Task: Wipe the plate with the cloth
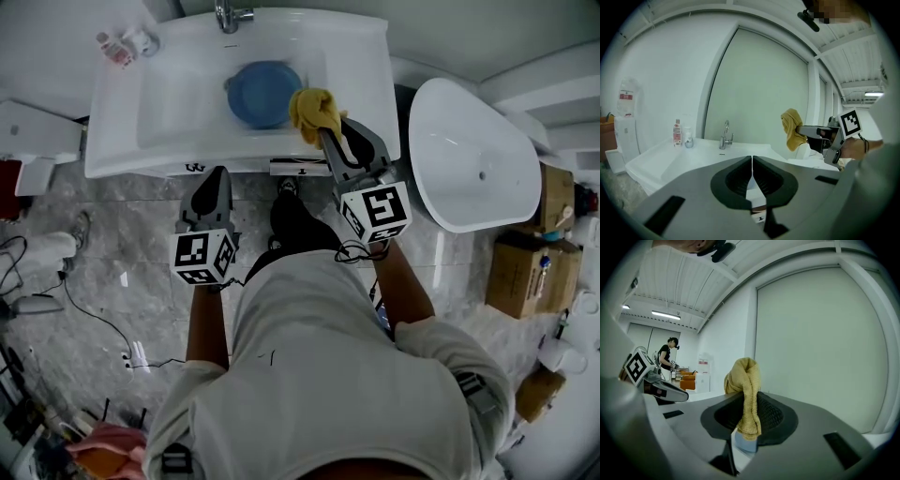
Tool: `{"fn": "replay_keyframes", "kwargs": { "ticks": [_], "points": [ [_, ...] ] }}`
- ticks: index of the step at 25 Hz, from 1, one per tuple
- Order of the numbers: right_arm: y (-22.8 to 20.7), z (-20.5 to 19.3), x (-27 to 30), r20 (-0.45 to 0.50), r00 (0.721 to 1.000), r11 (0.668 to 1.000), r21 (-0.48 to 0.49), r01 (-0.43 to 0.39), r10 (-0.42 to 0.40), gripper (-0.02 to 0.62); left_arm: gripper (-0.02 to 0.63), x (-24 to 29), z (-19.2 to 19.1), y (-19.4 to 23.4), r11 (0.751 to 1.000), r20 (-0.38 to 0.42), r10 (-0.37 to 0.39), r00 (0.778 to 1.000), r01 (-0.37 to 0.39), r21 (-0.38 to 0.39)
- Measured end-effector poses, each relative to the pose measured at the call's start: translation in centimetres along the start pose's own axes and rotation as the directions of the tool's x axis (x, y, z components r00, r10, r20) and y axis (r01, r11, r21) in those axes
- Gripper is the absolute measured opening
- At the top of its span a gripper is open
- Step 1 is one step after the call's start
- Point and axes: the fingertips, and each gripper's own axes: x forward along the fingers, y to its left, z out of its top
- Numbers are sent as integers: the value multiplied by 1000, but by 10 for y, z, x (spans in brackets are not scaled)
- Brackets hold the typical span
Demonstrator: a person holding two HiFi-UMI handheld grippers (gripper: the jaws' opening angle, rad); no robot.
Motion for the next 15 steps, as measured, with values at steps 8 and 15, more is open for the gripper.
{"fn": "replay_keyframes", "kwargs": {
  "ticks": [8,15],
  "points": [
    [-46,-17,112,-81,996,999,27,-45,47,77,25,93,16,52,1000,-91,-5,996,6,10],
    [-78,-42,203,-174,977,992,56,-113,121,77,25,176,12,96,1000,-199,5,980,-5,-2]
  ]
}}
